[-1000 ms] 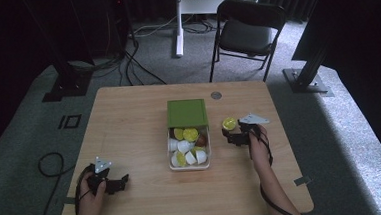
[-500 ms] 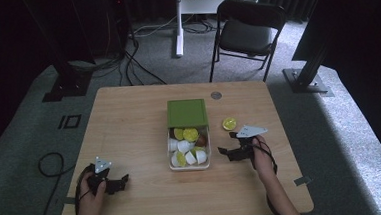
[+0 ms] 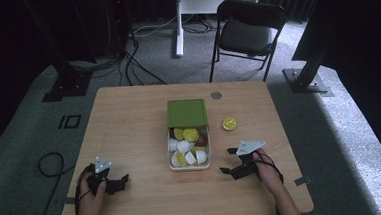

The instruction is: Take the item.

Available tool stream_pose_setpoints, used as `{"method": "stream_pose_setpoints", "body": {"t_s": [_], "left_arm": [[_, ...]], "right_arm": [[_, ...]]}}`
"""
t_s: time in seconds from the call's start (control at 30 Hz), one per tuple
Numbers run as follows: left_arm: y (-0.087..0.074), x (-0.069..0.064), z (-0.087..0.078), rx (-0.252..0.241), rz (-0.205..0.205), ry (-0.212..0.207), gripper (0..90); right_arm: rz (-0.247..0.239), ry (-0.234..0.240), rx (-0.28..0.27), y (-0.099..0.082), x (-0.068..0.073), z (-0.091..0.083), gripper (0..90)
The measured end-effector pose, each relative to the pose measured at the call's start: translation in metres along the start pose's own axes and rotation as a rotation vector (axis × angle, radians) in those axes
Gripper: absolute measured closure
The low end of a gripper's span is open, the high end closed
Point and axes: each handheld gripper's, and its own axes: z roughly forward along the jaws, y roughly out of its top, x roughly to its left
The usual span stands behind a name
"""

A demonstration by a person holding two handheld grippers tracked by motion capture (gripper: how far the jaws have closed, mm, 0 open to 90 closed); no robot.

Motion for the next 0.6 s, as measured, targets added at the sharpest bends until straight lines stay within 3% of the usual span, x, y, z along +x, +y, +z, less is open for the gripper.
{"method": "stream_pose_setpoints", "body": {"t_s": [0.3, 0.6], "left_arm": [[0.0, 0.0, 0.0, 0.0, 0.0, 0.0, 1.3], [0.0, 0.0, 0.0, 0.001, 0.002, 0.0, 1.3]], "right_arm": [[-0.028, 0.013, 0.042, -0.018, 0.006, -0.013, 15.1], [-0.008, 0.01, 0.053, -0.031, 0.006, -0.026, 15.1]]}}
